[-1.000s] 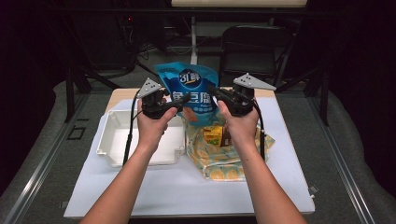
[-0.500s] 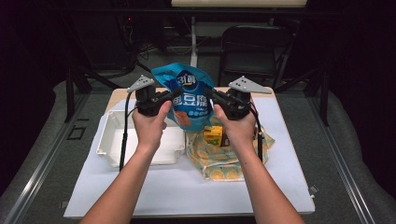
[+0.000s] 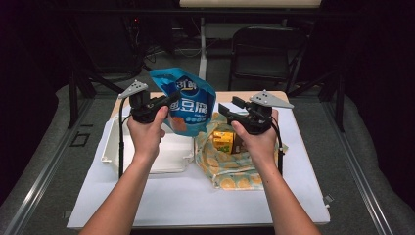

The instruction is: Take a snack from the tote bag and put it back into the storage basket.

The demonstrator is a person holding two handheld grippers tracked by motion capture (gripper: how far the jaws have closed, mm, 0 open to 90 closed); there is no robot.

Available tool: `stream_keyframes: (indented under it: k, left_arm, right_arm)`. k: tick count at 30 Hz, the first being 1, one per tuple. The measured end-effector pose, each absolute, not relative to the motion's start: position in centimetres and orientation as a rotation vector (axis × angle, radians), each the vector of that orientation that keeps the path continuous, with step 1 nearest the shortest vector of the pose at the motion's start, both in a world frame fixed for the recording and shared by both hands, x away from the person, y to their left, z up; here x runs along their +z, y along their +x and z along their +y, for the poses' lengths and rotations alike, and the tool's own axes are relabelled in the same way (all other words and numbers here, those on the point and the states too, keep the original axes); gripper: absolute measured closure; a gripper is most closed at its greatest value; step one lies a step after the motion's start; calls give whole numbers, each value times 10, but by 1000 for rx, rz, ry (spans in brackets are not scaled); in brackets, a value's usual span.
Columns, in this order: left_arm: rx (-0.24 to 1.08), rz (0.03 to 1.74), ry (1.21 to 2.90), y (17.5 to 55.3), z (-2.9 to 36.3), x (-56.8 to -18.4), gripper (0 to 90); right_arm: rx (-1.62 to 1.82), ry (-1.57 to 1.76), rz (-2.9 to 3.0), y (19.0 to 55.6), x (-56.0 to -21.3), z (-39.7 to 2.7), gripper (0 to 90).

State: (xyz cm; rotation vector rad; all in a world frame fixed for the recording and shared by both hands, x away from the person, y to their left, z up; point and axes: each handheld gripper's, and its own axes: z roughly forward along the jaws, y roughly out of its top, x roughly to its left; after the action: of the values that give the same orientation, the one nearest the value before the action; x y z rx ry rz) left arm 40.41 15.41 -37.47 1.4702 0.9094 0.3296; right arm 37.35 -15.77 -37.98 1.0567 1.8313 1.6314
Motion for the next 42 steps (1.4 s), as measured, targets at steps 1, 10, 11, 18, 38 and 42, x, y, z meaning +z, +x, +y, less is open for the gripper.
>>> stream_keyframes:
  k: [1,10,11,18,38,42]
  left_arm:
    - [332,910,1469,404,157,-375,900]
    - [347,942,1454,404,173,-382,900]
    - [343,946,1455,405,175,-383,900]
    - [354,968,1450,405,186,-388,899]
    - [394,1029,1417,407,222,-397,899]
    - [405,1035,1418,408,228,-399,899]
  right_arm:
    - [1639,1062,1818,373,-381,-160,374]
    - [1617,1094,1790,367,-392,-181,310]
    - [1608,1100,1790,365,-394,-182,302]
    - [1582,1117,1794,360,-405,-192,242]
    - [1524,1148,1785,338,-429,-224,147]
    - [1523,1164,1776,333,-435,-231,147]
